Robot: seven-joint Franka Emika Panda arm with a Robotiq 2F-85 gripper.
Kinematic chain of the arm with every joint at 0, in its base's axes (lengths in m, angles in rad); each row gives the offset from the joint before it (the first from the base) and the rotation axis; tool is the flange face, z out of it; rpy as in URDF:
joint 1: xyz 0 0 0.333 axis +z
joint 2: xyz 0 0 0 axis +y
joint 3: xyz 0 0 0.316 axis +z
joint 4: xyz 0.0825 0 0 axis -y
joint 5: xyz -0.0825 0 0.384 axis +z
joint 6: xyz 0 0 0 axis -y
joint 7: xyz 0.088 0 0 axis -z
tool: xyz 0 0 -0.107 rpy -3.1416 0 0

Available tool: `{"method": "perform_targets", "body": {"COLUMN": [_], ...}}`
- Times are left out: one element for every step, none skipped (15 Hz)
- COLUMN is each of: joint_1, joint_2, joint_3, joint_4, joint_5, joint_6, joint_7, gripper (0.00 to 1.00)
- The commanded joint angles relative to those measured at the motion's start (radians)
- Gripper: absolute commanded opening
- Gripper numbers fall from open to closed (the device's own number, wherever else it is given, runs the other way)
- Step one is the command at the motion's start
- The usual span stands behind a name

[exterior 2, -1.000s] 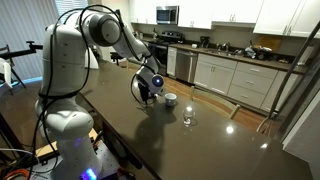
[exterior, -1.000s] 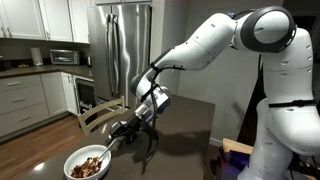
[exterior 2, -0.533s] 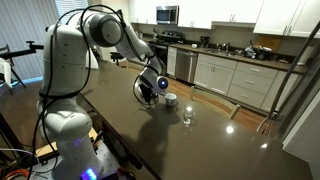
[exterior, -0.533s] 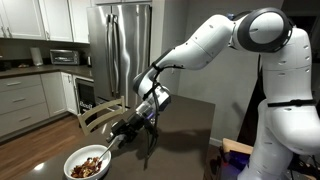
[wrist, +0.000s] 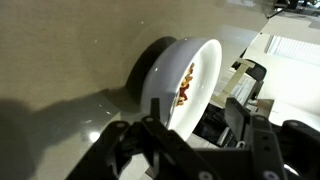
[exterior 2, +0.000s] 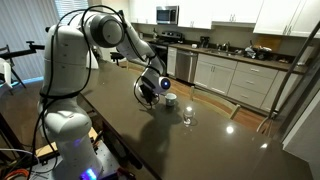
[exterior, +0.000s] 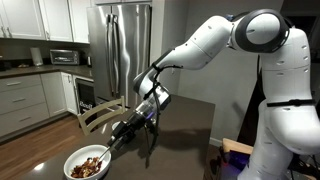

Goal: Use the spoon to move some contents of the bowl to the mug and the glass cup

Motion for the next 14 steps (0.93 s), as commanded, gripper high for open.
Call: {"method": "perform_targets", "body": {"joint_1": [-0.011, -0.012, -0.014, -0.016, -0.019, -0.019, -0.020, -0.021, -0.022, -0.021, -0.020, -0.019, -0.019, -0.019], "joint_2": [0.029, 0.032, 0.040, 0.049, 0.060, 0.070, 0.080, 0.090, 0.099, 0.107, 0.113, 0.118, 0.121, 0.122], "joint_3": [0.006, 0.007, 0.007, 0.006, 0.005, 0.002, 0.001, -0.001, -0.002, -0.003, -0.005, -0.006, -0.006, -0.007], "joint_4": [0.032, 0.036, 0.044, 0.053, 0.065, 0.076, 0.088, 0.097, 0.108, 0.118, 0.126, 0.135, 0.140, 0.143], "joint_5": [-0.049, -0.055, -0.062, -0.068, -0.073, -0.076, -0.072, -0.068, -0.063, -0.065, -0.067, -0.068, -0.068, -0.065], "joint_6": [0.007, 0.007, 0.004, 0.001, -0.002, 0.003, 0.006, 0.008, 0.009, 0.014, 0.017, 0.019, 0.020, 0.022], "joint_7": [-0.013, -0.011, -0.011, -0.009, -0.004, 0.007, 0.012, 0.012, 0.011, 0.014, 0.018, 0.020, 0.021, 0.024], "gripper": [0.97, 0.99, 1.00, 1.00, 1.00, 1.00, 1.00, 1.00, 1.00, 1.00, 1.00, 1.00, 1.00, 0.75]}}
